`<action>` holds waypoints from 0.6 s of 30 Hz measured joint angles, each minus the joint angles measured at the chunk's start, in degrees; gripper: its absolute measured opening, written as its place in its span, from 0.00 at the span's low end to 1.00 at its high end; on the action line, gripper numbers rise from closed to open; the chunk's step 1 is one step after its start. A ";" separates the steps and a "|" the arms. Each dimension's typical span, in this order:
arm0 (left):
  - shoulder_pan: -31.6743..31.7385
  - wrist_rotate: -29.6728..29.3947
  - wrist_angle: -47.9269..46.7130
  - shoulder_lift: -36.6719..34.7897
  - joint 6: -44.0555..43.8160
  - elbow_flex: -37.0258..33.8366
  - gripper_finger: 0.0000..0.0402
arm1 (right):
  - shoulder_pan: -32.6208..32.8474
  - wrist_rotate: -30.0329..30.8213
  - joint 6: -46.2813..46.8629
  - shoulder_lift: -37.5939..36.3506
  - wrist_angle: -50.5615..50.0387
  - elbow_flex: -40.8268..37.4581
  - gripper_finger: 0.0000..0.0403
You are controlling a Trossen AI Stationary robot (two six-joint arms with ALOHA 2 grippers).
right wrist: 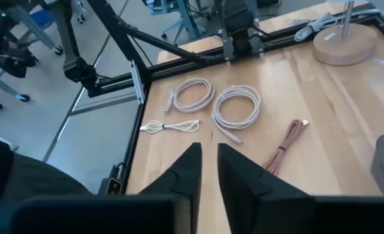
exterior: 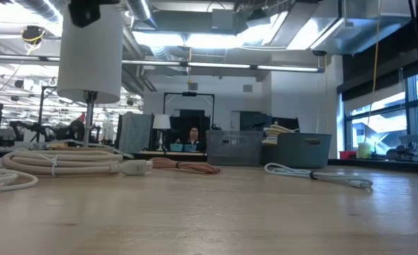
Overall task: Pick & Place USB Port
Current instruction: Put the light brown HDMI cable into the blue bin
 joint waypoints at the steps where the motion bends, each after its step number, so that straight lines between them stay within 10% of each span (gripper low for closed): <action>1: -1.50 -0.06 -1.06 0.82 -0.64 0.11 0.55 | -0.02 0.21 -0.02 0.00 -0.26 0.00 0.15; 18: -12.31 -8.26 -16.92 27.50 8.40 -0.12 0.55 | -0.07 7.52 -1.24 0.00 1.64 0.00 0.19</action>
